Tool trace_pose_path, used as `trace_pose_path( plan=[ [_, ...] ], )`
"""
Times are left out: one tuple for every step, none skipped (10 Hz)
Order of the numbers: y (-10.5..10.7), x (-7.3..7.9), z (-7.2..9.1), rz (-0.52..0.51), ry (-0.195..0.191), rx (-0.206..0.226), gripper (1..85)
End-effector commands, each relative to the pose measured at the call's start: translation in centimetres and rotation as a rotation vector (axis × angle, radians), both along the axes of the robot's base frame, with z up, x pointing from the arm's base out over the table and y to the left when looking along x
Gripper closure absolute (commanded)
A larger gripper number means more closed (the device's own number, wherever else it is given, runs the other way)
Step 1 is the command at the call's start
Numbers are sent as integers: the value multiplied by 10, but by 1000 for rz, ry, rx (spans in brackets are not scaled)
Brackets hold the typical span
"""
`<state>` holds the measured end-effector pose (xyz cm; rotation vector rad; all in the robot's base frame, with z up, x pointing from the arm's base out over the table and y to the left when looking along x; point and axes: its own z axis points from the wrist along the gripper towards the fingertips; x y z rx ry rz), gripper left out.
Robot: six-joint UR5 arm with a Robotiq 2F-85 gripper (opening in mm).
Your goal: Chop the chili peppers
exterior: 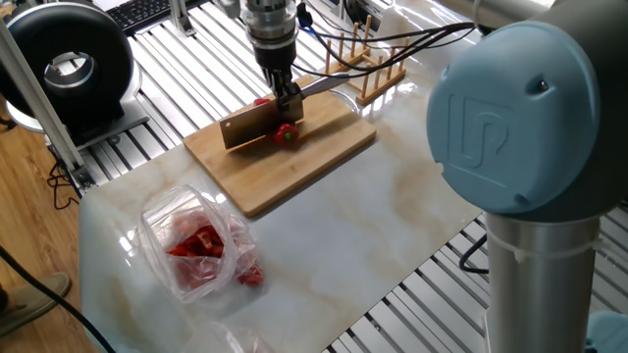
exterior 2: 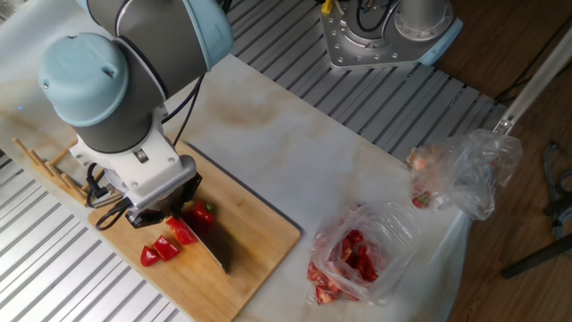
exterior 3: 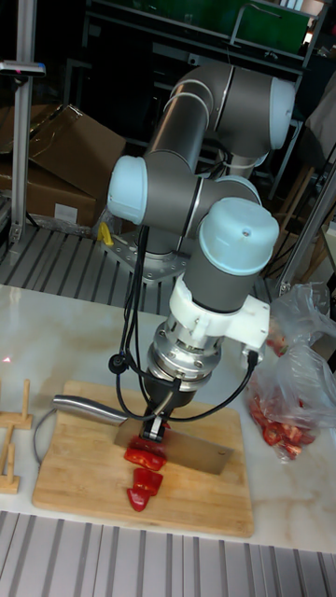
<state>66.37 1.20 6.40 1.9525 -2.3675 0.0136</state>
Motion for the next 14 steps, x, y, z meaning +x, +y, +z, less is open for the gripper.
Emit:
trace_pose_path(
  plan=[
    [-1,2,0,3,-10,-4,843],
    [-1,2,2,7,-9,3,843],
    [0,2,7,12,-6,9,843],
    [5,1,9,11,-2,26,843],
    [12,0,6,5,-3,47,843],
    [19,0,3,1,-7,68,843],
    [22,1,4,4,-8,81,843],
    [27,1,4,7,-8,96,843],
    [31,0,4,7,-8,108,843],
    [34,-1,4,7,-8,116,843],
    [32,-1,3,8,-11,108,843],
    [27,-1,0,8,-14,93,843],
    [19,0,-4,9,-19,76,843],
    [14,1,-8,13,-25,69,843]
  ],
)
